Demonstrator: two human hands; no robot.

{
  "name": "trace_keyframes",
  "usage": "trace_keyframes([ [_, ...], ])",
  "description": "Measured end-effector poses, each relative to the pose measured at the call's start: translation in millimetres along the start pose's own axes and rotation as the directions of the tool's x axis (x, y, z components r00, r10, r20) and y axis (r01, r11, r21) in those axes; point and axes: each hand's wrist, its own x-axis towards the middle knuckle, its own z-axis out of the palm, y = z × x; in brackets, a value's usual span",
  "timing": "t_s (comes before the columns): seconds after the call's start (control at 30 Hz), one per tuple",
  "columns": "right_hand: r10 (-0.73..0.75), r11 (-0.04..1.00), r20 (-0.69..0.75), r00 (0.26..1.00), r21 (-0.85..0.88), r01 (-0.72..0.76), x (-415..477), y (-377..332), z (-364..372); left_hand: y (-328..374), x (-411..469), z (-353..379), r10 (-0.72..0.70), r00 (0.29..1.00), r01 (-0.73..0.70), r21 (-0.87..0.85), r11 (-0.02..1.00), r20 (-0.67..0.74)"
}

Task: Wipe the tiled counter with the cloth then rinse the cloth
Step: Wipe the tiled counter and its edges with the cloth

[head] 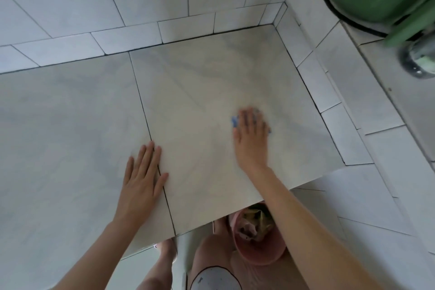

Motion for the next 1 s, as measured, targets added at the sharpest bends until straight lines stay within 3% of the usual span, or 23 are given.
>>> trace_keyframes([
  [0.07, -0.212, 0.977, -0.007, 0.977, 0.006, 0.212, -26.2, -40.4, 12.5, -2.2, 1.4, 0.0, -0.05, 0.999, 0.05, -0.023, 0.998, -0.02],
  [0.17, -0.504, 0.864, 0.02, 0.864, -0.003, 0.504, -64.8, -75.0, 22.9, -10.8, 4.2, -1.9, -0.098, 0.994, 0.098, -0.005, 0.995, -0.039],
  [0.23, -0.615, 0.787, 0.085, 0.784, 0.004, 0.617, -66.6, -67.3, 22.7, -14.8, 5.6, -2.8, -0.082, 0.996, 0.082, 0.015, 0.997, -0.042],
  [0.3, -0.645, 0.762, 0.116, 0.755, 0.026, 0.647, -47.3, -43.3, 17.8, -13.3, 5.9, -2.8, -0.079, 0.995, 0.081, 0.027, 0.996, -0.055],
  [0.37, -0.546, 0.836, 0.087, 0.833, -0.011, 0.549, -14.9, -10.5, 11.0, -9.9, 5.2, -1.9, -0.086, 0.994, 0.089, 0.046, 0.995, -0.067],
  [0.47, -0.219, 0.972, 0.01, 0.976, -0.086, 0.219, 42.4, 41.7, -5.9, -9.4, 5.2, -0.3, -0.087, 0.994, 0.091, 0.065, 0.994, -0.06],
  [0.6, 0.101, 0.993, -0.044, 0.994, -0.048, -0.104, 92.6, 42.6, -20.3, -11.9, 8.1, 1.7, -0.072, 0.996, 0.075, 0.075, 0.994, -0.044],
  [0.67, 0.127, 0.991, -0.032, 0.991, -0.028, -0.128, 99.1, 7.7, -15.3, -12.6, 7.6, 2.1, -0.068, 0.997, 0.071, 0.076, 0.995, -0.042],
  [0.8, -0.248, 0.968, -0.018, 0.969, -0.035, 0.247, 71.1, -71.8, 8.9, -13.9, 8.7, 0.4, -0.065, 0.997, 0.067, 0.065, 0.996, -0.027],
  [0.9, -0.459, 0.887, 0.037, 0.888, -0.026, 0.46, 29.0, -107.7, 22.0, -16.0, 8.3, -0.6, -0.062, 0.998, 0.062, 0.053, 0.997, -0.005],
  [1.0, -0.644, 0.758, 0.087, 0.76, -0.064, 0.649, -15.5, -115.8, 30.5, -20.5, 9.6, -1.1, -0.05, 0.998, 0.05, 0.02, 0.999, 0.023],
])
